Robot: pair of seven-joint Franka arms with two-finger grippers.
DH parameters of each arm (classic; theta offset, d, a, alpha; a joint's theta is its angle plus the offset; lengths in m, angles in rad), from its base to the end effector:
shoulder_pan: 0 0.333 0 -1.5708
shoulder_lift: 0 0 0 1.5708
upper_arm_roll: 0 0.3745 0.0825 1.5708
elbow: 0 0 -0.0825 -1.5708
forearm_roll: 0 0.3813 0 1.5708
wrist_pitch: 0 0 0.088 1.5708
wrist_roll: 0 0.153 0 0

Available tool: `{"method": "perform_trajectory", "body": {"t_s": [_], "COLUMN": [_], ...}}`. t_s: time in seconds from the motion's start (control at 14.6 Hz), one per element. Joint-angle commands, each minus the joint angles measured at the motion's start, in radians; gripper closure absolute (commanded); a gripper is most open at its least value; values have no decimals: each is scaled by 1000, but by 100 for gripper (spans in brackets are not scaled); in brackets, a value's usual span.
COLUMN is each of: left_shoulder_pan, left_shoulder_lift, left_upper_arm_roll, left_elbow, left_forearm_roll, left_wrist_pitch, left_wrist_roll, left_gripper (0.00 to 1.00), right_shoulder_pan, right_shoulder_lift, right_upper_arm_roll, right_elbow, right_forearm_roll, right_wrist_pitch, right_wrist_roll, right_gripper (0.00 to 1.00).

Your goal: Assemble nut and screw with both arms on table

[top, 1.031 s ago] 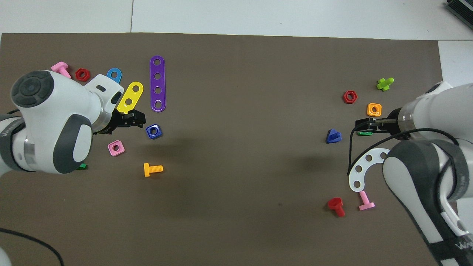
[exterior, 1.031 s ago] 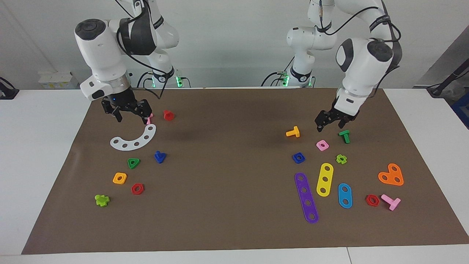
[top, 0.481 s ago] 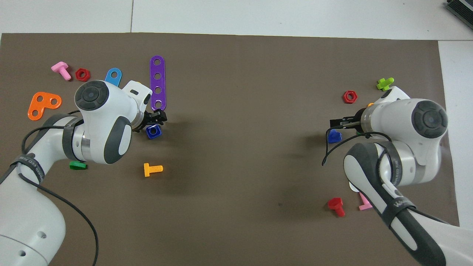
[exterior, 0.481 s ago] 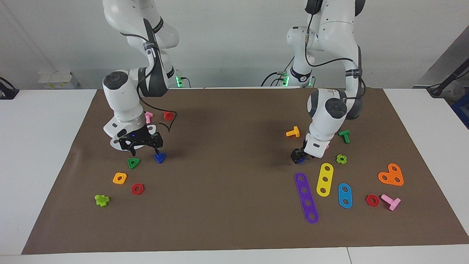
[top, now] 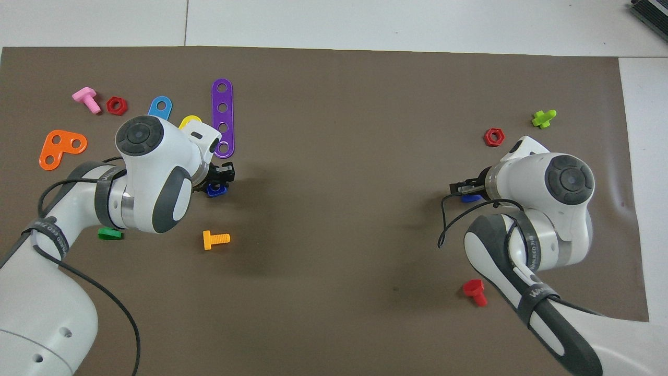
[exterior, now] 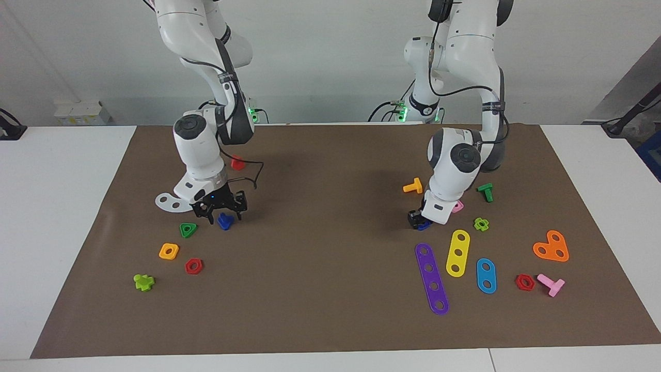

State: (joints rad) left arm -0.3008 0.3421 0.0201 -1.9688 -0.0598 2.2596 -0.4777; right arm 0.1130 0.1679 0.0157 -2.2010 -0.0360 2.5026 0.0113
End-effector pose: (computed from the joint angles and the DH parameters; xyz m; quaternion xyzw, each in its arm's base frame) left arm 0.5952 -0.1760 0.3047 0.9926 0.1173 -0.0308 0.0084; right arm 0.5721 0.0732 0.3331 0.9951 0.0720 0.0674 0.0057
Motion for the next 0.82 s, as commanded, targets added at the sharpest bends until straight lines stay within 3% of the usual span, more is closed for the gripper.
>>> {"method": "perform_trajectory", "body": {"t_s": [0.0,0.07,0.21,0.34,0.55,0.76], "left_shoulder_pan": [-18,-20,-32,-29,-29,-28], "left_shoulder_lift": [-8,-5,0,23,69,75], "left_upper_arm_roll": [15,15,17,18,17,15], "left_elbow": [5,13,54,149,324,369], "left_forearm_roll": [-11,-9,-9,0,-6,-14], "left_wrist_pitch": [-37,-37,-43,-138,-310,-328], "left_wrist_roll": [-9,-10,-9,-7,-9,-12], "left_gripper": [100,100,100,100,100,100], "right_shoulder_pan": [-12,-12,-10,-3,97,193], "right_shoulder_lift": [-28,-31,-37,-42,-27,-7], "right_upper_arm_roll": [0,0,0,4,7,7], "right_elbow": [-32,-32,-25,-3,44,79], "right_forearm_roll": [21,21,19,19,12,5], "right_wrist_pitch": [7,13,21,19,19,18], "right_wrist_roll": [-43,-54,-56,-36,155,318], "right_gripper": [87,100,100,100,100,100]}}
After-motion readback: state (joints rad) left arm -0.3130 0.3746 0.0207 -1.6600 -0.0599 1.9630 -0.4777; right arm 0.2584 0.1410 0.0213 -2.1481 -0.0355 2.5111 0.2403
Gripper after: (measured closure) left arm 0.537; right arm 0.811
